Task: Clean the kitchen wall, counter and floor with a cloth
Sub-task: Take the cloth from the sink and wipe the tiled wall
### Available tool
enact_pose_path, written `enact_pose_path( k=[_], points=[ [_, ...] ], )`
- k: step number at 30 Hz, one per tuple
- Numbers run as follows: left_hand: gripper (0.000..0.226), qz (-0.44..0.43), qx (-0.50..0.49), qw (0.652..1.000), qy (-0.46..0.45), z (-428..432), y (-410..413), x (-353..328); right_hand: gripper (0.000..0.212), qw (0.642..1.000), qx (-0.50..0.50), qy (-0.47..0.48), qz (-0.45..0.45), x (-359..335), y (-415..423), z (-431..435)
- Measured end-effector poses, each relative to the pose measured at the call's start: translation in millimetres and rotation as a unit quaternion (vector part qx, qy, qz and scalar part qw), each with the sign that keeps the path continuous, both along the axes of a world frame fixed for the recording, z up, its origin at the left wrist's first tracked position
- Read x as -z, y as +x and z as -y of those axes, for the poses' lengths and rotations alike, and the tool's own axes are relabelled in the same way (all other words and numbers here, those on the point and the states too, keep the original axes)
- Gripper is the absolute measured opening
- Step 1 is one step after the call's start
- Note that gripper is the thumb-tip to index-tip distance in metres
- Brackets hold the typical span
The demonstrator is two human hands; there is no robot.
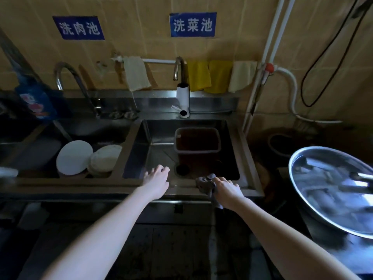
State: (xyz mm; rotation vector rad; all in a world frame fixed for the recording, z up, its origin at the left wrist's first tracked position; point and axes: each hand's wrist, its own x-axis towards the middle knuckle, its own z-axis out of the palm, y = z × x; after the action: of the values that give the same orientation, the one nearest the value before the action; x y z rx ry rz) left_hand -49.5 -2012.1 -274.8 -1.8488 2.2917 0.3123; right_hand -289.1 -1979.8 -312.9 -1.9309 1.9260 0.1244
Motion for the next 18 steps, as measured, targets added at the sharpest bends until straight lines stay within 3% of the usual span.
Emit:
enact_pose_path(
  k=[7,18],
  points=[
    [0.040,-0.044,0.008,0.999,0.022,42.8,-0.1,23.6,0.060,0.998,0.039,0.049,0.025,33.5,13.7,30.4],
    [0.038,-0.065,0.027,0.997,0.025,44.9,-8.9,18.0,0.040,0.994,0.065,-0.060,0.069,37.7,15.9,9.8]
  ],
)
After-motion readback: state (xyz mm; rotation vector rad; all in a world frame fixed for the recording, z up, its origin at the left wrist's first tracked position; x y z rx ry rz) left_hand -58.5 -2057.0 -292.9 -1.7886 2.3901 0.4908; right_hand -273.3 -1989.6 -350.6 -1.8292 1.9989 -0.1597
